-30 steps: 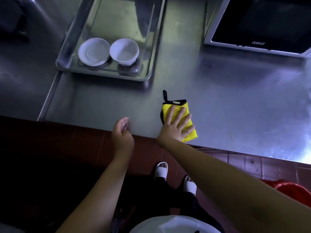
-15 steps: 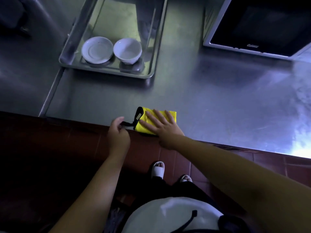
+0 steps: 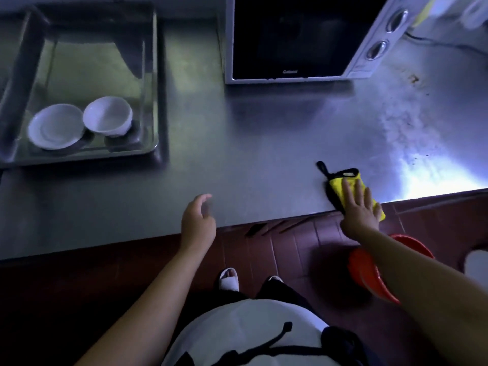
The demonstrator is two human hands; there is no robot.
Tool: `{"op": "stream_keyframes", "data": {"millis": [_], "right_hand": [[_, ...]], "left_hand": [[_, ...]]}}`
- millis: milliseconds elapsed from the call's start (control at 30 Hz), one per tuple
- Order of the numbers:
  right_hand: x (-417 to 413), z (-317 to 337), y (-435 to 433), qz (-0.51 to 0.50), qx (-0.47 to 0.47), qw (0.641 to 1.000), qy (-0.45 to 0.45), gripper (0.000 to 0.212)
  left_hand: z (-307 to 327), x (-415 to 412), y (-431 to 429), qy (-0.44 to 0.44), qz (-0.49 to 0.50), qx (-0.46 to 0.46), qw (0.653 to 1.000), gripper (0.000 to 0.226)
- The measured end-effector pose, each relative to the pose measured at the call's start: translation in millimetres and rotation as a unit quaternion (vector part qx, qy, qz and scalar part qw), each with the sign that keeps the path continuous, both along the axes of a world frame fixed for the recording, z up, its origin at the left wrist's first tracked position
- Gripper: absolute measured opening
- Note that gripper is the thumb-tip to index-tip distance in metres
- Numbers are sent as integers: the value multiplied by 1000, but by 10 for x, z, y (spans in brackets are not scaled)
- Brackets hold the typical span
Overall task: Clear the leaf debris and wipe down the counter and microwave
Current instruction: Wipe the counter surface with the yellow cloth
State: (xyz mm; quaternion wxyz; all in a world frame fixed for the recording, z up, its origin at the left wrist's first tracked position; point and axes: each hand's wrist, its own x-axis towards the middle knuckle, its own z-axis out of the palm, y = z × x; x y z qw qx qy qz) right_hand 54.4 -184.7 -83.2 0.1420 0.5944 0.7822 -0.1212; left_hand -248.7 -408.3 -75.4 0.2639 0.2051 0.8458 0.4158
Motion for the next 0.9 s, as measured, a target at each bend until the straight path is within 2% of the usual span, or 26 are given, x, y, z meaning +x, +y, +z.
{"op": "stream_keyframes", "data": {"millis": [100,167,200,233,300,367,400,433,467,533,600,667,700,767,833,900], "right_hand": [[363,68,35,-115,-25,992,48,110],[456,165,15,-177,-41,968,173,101],[471,236,-1,-228,-50,940,249,96],[482,326,-29,-296,-68,896,324,94],[558,455,-98,-437,-118,758,470,81],[676,576,-116,-549,-155,603,558,46],[737,634,-97,-579,-173,543,583,31],[806,671,-52,-588,-188,503,605,23],[885,685,15,-582,-197,481,626,23],[1071,700,213,-576,-195,461,646,36],[1276,726,456,-571,-177,457,658,40],[1523,735,756,-562,-131,486,656,37],[1641,737,923,-555,-93,513,648,35],[1878,723,1305,-522,28,599,606,27],[2074,707,1688,-420,152,720,531,20],[2148,594,2023,-264,222,828,442,36]], "left_hand": [[17,169,184,-9,-35,-8,999,54],[17,300,323,-20,-55,-8,998,56],[17,375,405,-23,-67,-6,997,57],[21,457,498,-26,-81,-1,996,56],[45,649,723,-37,-121,12,992,53],[96,849,996,-64,-165,33,984,47],[127,945,1140,-73,-184,42,979,45],[158,1036,1281,-78,-201,45,975,44],[183,1122,1419,-80,-215,44,972,43],[208,1275,1682,-86,-235,40,967,39],[196,1404,1933,-82,-244,31,966,36],[170,1542,2205,-69,-240,14,968,34],[158,1619,2348,-60,-236,3,970,33],[139,1800,2662,-38,-237,-19,971,32],[117,1981,3021,-9,-238,-33,971,33],[88,2108,3443,41,-223,-40,973,37]]}}
